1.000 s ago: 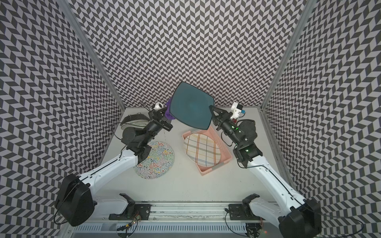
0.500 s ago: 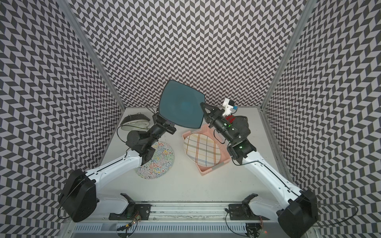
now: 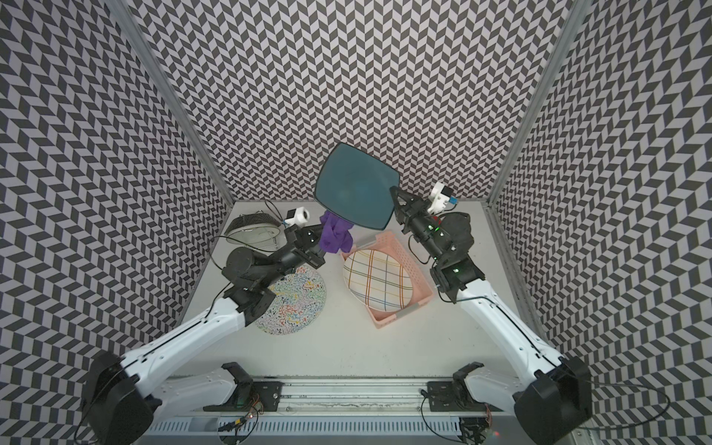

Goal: Wipe the wet plate dry
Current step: Wipe the plate with towel, then place the plate on the plate.

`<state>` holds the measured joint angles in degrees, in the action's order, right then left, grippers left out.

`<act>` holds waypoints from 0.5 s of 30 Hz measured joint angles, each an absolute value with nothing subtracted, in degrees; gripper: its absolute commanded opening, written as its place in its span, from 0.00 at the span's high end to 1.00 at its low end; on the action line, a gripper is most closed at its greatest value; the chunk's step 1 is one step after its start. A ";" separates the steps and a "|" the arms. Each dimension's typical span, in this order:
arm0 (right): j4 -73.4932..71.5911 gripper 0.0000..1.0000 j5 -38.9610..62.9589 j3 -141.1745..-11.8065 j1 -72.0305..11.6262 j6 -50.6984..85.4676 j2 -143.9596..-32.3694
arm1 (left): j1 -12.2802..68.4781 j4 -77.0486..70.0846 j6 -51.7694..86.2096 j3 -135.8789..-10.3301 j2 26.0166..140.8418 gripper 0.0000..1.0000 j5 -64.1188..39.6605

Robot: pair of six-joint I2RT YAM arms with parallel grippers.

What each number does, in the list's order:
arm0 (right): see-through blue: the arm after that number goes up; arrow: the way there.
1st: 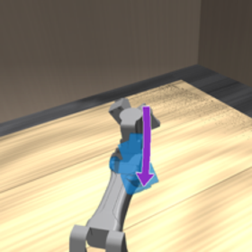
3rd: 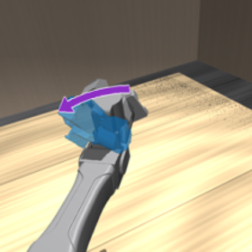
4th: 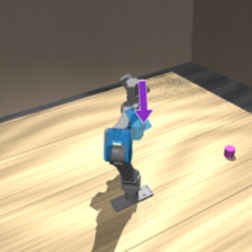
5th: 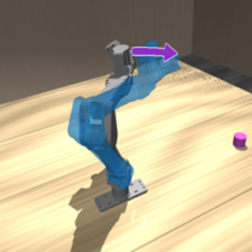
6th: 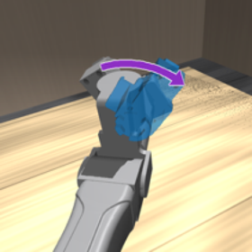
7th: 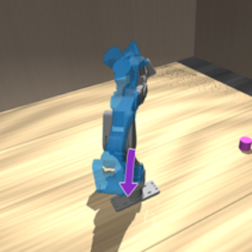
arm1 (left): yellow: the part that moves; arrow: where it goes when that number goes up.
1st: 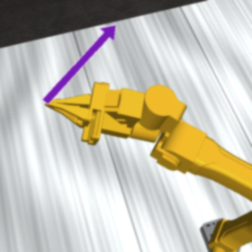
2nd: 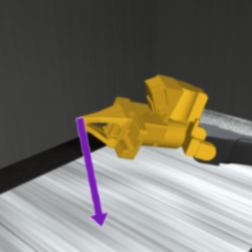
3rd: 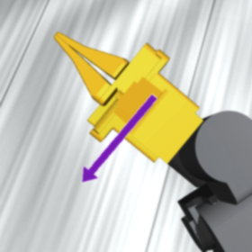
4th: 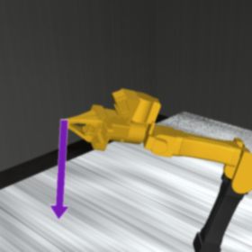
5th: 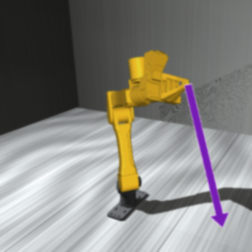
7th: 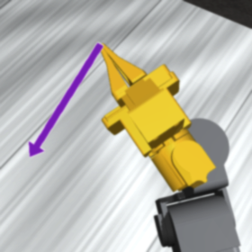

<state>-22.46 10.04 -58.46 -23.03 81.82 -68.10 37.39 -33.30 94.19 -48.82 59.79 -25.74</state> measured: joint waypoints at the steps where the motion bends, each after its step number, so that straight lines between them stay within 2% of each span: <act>1: -21.12 1.00 9.82 -58.46 -22.59 80.71 -68.36 | 37.52 -27.11 89.58 -50.52 57.36 1.00 -25.17; 4: -17.23 1.00 9.89 -58.46 -21.93 76.71 -69.67 | 37.58 -6.87 75.02 -61.76 53.84 1.00 -21.28; 7: -12.88 1.00 10.22 -58.43 -23.46 72.20 -72.03 | 37.50 6.90 63.13 -73.69 53.98 1.00 -16.03; 11: -8.80 1.00 9.80 -57.36 -29.76 67.68 -74.98 | 37.47 18.44 52.23 -83.61 55.48 1.00 -10.00; 15: -6.48 1.00 8.49 -56.45 -38.57 64.66 -77.71 | 37.47 24.21 45.82 -83.90 55.61 1.00 -5.41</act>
